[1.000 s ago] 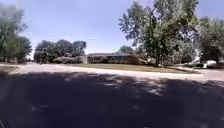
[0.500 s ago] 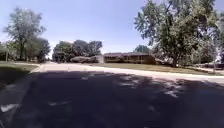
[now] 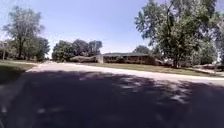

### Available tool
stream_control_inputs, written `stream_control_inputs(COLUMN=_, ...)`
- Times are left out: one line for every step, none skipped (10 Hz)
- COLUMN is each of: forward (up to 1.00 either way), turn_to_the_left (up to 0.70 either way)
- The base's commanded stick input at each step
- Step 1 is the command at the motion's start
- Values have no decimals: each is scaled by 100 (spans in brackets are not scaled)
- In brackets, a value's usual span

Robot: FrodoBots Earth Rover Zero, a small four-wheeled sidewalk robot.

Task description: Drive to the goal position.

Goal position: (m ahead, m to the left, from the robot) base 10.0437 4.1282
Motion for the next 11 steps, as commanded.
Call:
stream_control_inputs(forward=70, turn_to_the_left=0)
stream_control_inputs(forward=70, turn_to_the_left=0)
stream_control_inputs(forward=70, turn_to_the_left=0)
stream_control_inputs(forward=70, turn_to_the_left=0)
stream_control_inputs(forward=70, turn_to_the_left=0)
stream_control_inputs(forward=70, turn_to_the_left=0)
stream_control_inputs(forward=70, turn_to_the_left=0)
stream_control_inputs(forward=70, turn_to_the_left=0)
stream_control_inputs(forward=70, turn_to_the_left=0)
stream_control_inputs(forward=70, turn_to_the_left=0)
stream_control_inputs(forward=70, turn_to_the_left=0)
